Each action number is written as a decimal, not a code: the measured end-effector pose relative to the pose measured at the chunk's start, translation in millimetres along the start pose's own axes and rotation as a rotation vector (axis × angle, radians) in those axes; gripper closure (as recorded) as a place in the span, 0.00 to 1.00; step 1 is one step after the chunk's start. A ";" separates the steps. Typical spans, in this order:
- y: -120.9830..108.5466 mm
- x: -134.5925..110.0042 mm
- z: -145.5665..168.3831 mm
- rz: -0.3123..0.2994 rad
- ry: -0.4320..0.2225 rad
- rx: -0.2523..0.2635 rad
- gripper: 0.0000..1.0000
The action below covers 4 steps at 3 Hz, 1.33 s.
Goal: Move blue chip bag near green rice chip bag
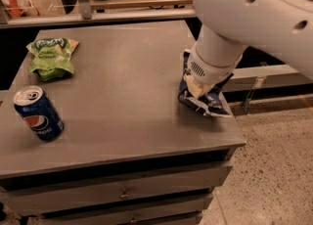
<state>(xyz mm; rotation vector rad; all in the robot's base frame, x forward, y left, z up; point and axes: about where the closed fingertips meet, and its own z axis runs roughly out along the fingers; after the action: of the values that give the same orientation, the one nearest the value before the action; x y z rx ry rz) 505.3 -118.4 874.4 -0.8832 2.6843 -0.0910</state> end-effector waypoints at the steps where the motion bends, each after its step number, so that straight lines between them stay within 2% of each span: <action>1: -18.0 -35.9 -53.1 -0.186 -0.090 0.075 1.00; 2: -19.5 -42.9 -63.2 -0.265 -0.113 0.085 1.00; 3: -19.1 -42.2 -62.3 -0.266 -0.111 0.085 1.00; 4: -15.5 -58.0 -76.3 -0.346 -0.155 0.150 1.00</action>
Offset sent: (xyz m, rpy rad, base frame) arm 0.0168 0.0034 0.0502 -0.0524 -0.0993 0.1354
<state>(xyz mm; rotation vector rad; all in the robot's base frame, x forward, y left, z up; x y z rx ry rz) 534.4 -99.6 965.1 -1.2409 2.3256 -0.2845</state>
